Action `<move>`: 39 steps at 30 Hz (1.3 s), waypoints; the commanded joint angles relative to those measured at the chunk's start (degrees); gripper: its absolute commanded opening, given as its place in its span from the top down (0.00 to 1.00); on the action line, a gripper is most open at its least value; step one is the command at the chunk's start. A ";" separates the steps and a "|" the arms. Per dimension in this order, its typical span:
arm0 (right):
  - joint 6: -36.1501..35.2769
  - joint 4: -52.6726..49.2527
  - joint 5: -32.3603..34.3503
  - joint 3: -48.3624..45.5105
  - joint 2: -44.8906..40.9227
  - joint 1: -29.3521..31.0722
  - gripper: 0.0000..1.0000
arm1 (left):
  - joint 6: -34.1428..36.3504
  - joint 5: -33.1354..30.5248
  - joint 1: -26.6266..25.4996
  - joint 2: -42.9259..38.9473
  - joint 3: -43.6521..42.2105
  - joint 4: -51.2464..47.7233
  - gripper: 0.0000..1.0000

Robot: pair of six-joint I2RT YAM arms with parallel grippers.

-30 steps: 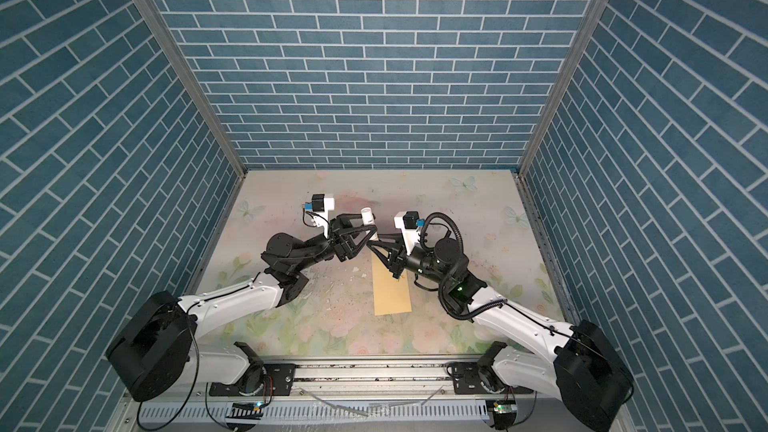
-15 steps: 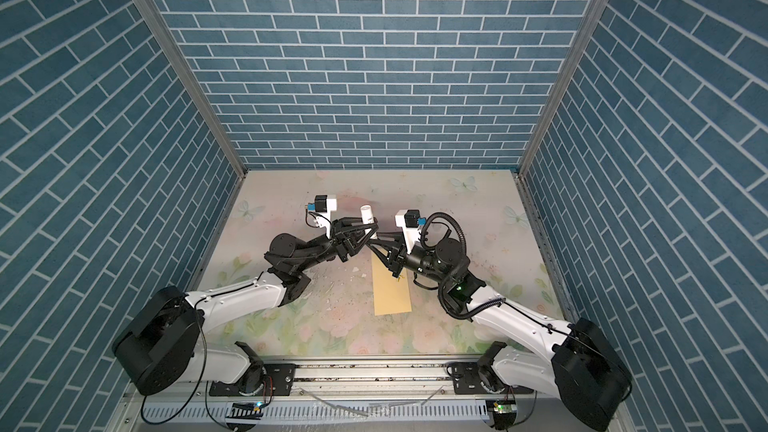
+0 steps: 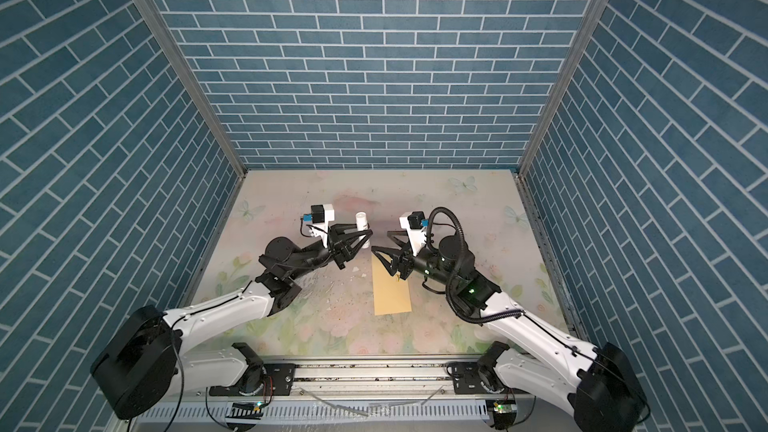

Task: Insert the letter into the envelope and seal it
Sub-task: 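Open the right gripper and lift it away while the left gripper holds the glue stick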

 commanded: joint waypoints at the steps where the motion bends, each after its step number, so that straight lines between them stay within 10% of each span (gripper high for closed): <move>1: -6.08 -14.41 8.72 3.71 -3.53 -1.90 0.16 | 14.59 -2.62 -0.10 -1.94 -2.64 -1.95 1.00; 9: -6.37 -29.94 18.29 9.20 -2.22 -10.94 0.11 | 24.08 -1.88 -0.89 0.78 -8.00 10.15 1.00; 20: -4.40 -35.16 12.64 17.37 11.58 -25.91 0.12 | 24.30 -1.25 -1.35 5.39 -8.79 17.03 1.00; 39: -11.24 -49.88 15.76 45.52 51.54 -27.75 0.25 | 19.84 -2.90 -1.36 6.11 -7.61 13.67 1.00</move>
